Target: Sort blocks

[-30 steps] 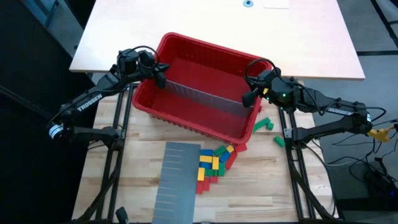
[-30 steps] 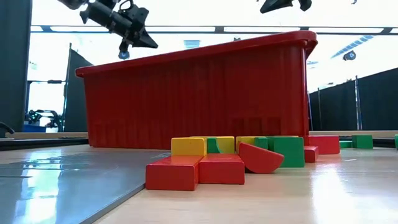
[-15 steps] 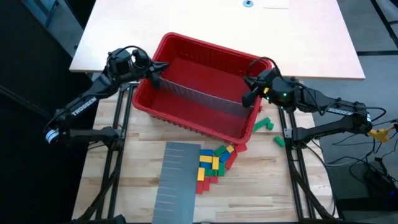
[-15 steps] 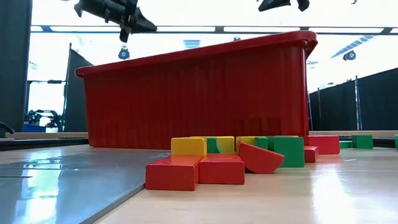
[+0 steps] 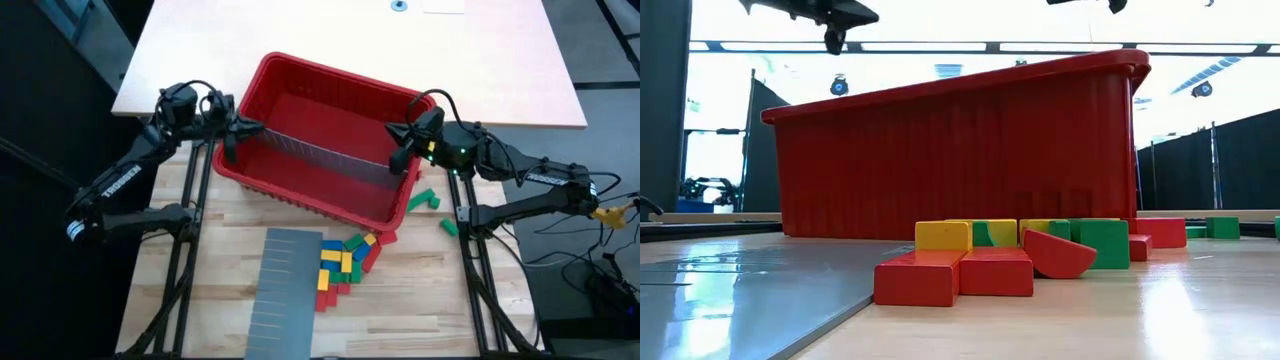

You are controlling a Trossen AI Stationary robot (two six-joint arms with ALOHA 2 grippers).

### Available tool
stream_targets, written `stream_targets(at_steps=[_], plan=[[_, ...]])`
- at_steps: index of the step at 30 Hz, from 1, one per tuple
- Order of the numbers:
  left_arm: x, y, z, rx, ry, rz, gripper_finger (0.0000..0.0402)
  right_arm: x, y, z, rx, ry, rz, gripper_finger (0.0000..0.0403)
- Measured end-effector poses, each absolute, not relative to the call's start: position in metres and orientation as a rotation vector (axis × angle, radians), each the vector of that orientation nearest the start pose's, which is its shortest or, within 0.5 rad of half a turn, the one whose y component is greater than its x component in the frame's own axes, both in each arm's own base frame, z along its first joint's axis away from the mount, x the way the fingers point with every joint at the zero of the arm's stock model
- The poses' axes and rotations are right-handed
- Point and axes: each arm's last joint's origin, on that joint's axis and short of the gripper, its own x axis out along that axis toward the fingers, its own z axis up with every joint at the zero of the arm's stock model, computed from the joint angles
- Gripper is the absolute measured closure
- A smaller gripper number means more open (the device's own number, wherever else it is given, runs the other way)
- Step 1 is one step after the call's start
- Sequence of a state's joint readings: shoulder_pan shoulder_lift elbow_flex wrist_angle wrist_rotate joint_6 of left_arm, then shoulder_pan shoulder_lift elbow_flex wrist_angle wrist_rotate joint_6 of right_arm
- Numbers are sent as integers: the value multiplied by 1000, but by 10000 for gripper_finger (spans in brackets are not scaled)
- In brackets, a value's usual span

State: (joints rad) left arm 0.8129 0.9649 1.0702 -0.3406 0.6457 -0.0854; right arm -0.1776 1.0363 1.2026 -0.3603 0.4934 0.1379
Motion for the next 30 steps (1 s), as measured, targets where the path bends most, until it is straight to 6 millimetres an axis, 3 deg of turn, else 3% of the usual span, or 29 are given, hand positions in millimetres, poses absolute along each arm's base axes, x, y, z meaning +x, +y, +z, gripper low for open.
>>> stream_targets(at_steps=[7,16,30], plan=[[132,94,376,-263,328,117,402,203,-50,413,94,150,-681,403],[123,53,374,-155,439,199,402,203,-50,413,124,139,-686,403],[141,-5,351,67,712,179,402,203,-50,413,147,130,-688,403]])
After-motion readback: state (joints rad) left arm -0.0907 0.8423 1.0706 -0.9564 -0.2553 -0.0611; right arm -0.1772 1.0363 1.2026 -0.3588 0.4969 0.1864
